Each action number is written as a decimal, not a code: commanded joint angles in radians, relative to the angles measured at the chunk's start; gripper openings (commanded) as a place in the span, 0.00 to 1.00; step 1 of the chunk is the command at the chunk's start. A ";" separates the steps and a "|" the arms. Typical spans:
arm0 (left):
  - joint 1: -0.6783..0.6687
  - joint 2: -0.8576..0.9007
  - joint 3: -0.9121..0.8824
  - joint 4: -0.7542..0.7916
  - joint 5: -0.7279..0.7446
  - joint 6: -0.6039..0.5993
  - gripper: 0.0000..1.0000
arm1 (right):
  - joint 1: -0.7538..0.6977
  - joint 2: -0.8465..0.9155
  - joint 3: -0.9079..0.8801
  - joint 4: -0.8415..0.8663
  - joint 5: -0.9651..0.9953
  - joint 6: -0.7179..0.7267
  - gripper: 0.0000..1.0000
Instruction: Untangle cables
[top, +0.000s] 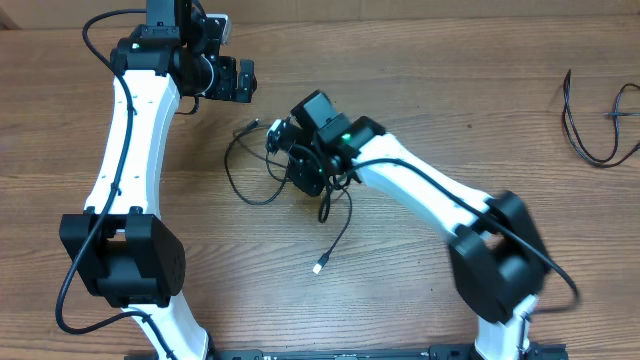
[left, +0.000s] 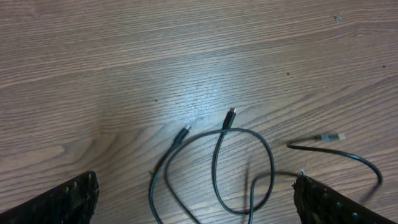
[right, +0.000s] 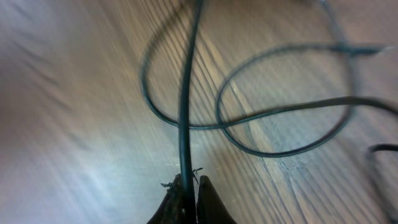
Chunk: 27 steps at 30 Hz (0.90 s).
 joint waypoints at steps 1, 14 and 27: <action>0.000 -0.003 0.014 0.001 0.016 -0.010 1.00 | -0.002 -0.227 0.010 -0.005 -0.063 0.100 0.04; 0.000 -0.003 0.014 0.001 0.016 -0.010 1.00 | -0.003 -0.634 0.010 0.252 0.101 0.101 0.04; 0.000 -0.003 0.014 0.001 0.016 -0.010 1.00 | -0.003 -0.634 0.010 0.377 0.386 0.169 0.04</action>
